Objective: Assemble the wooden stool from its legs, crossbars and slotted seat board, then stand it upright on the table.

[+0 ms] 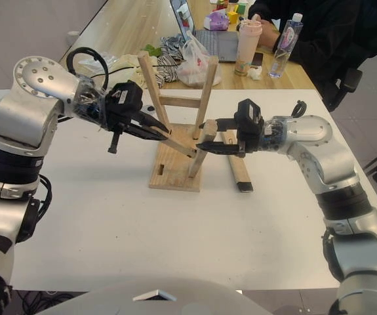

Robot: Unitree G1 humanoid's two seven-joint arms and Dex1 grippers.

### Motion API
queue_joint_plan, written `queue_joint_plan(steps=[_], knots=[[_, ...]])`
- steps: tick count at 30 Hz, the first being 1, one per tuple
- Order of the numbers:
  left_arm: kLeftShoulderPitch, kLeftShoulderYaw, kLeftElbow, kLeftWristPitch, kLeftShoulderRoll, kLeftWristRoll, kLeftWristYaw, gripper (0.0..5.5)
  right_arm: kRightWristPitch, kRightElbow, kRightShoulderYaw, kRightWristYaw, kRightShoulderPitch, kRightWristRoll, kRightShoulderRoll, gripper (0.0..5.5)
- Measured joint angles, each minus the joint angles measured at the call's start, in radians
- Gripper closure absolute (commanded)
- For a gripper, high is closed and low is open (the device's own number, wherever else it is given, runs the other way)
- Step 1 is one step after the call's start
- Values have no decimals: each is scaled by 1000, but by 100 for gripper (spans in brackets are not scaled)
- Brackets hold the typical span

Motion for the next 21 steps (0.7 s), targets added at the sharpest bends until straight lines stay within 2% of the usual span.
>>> queue_joint_plan(steps=[6, 11, 16, 21], knots=[[113, 72, 189, -184, -25, -98, 6, 514, -13, 21, 1, 5, -4, 0, 2, 345], [174, 93, 512, -467, -123, -113, 6, 513, -32, 85, 0, 22, -17, 0, 2, 345], [173, 64, 784, -688, -211, -12, 36, 513, -64, 117, 0, 44, -22, 8, 7, 345], [119, 33, 946, -789, -261, 79, 62, 513, -93, 158, 0, 107, -48, 14, 18, 345]])
